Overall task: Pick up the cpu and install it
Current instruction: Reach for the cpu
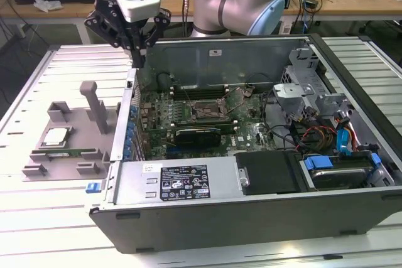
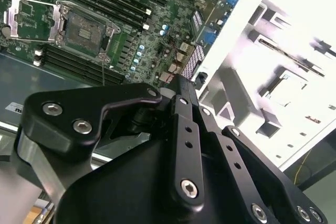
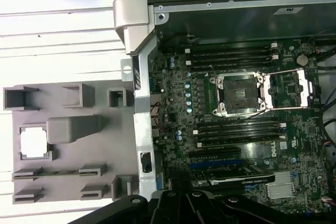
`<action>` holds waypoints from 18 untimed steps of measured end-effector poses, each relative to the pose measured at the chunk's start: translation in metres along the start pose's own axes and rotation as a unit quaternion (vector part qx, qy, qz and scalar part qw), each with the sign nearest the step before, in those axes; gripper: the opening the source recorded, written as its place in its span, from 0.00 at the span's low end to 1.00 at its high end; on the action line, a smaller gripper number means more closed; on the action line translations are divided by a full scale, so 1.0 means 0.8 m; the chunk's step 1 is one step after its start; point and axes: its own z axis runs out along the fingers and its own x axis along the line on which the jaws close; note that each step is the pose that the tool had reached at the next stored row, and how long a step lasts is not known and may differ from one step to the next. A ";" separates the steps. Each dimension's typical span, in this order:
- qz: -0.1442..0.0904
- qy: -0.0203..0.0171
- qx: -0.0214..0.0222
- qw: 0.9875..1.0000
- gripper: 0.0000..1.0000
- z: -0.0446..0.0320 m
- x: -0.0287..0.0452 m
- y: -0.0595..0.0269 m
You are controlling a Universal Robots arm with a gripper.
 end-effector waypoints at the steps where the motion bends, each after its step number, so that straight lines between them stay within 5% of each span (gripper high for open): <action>1: 0.000 0.000 0.000 1.000 0.11 0.0000 0.0011 0.000; 10: 0.000 0.000 0.000 1.000 0.11 0.0011 0.0207 -0.002; 15: 0.000 0.000 0.000 1.000 0.11 0.0060 0.0527 -0.004; 18: 0.000 0.000 0.000 1.000 0.11 0.0084 0.0643 -0.005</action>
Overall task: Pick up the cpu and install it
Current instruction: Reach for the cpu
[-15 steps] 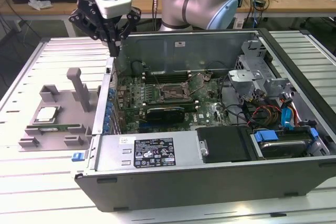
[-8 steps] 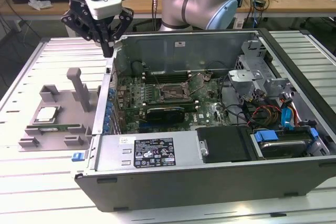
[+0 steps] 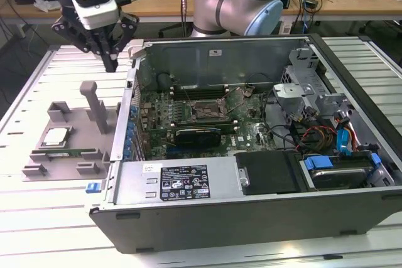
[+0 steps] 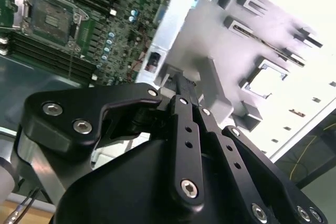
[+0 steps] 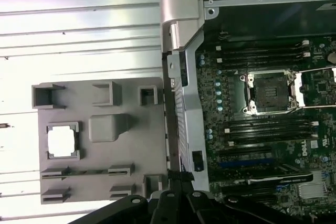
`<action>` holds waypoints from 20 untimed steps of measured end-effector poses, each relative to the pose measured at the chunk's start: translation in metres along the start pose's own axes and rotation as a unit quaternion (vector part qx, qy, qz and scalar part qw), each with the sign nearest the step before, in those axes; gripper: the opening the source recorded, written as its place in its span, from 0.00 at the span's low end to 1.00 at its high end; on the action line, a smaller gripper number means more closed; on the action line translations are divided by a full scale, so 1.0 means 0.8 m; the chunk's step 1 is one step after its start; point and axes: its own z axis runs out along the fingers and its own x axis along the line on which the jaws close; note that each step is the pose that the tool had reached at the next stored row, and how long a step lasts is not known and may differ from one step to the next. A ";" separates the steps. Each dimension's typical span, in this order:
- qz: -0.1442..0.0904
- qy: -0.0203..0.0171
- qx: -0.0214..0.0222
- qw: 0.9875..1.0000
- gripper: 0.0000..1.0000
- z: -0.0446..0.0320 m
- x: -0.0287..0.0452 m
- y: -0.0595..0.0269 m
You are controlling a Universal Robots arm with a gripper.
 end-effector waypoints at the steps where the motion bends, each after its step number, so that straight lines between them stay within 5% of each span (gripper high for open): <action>1: 0.000 0.000 0.000 1.000 0.11 0.0007 0.0032 0.000; 4: 0.000 0.000 0.000 1.000 0.11 0.0051 0.0224 -0.001; 20: 0.000 0.000 0.000 1.000 0.11 0.0234 0.0858 -0.003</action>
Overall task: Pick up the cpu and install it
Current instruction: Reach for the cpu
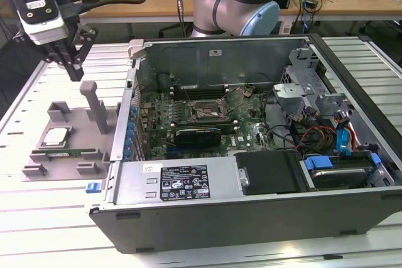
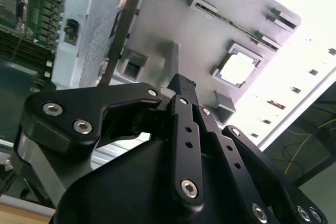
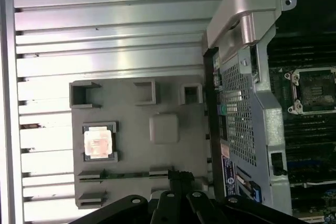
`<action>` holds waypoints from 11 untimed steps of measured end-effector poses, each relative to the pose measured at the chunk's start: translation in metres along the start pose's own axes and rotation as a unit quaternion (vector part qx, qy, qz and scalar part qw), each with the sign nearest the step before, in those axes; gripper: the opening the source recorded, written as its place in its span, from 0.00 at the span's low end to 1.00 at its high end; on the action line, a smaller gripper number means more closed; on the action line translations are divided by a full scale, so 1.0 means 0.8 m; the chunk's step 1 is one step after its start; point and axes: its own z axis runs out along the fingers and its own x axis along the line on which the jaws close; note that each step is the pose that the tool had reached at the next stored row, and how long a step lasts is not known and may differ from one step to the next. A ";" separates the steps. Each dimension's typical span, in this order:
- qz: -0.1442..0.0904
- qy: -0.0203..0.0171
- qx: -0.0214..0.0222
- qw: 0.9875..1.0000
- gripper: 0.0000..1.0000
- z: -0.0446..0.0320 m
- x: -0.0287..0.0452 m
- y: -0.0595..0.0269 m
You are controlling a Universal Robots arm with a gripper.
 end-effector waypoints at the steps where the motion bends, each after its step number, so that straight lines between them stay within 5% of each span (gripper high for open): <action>1: 0.000 0.000 0.000 1.000 0.11 0.0016 0.0029 0.000; 11: 0.000 0.000 0.000 1.000 0.11 0.0288 0.0469 -0.002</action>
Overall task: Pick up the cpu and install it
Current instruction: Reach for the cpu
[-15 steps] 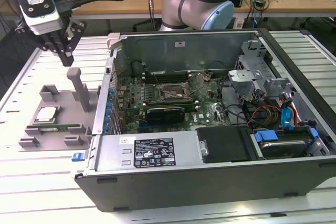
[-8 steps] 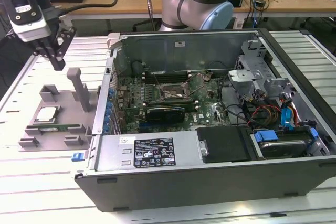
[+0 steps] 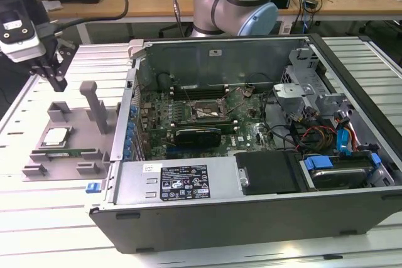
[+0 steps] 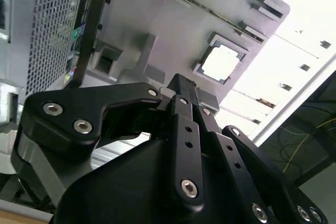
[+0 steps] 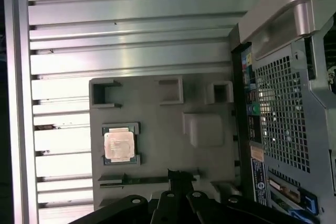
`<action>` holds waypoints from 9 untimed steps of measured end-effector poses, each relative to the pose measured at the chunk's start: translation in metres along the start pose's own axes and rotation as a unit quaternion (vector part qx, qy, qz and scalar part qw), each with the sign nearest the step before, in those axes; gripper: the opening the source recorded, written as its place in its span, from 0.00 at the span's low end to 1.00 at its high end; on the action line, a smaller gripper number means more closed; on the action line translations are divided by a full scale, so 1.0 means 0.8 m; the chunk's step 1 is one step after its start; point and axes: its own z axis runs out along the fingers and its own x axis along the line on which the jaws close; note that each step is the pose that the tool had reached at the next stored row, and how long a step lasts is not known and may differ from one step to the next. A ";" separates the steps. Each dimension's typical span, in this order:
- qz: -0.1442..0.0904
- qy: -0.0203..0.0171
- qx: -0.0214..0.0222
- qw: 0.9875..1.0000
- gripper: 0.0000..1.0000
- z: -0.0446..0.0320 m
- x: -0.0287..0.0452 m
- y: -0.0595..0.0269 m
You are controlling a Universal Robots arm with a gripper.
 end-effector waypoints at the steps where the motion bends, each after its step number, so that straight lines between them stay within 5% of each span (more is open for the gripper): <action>1: 0.000 0.000 0.000 1.000 0.11 0.0023 0.0026 0.000; 9: 0.000 0.000 0.000 1.000 0.11 0.0273 0.0273 0.011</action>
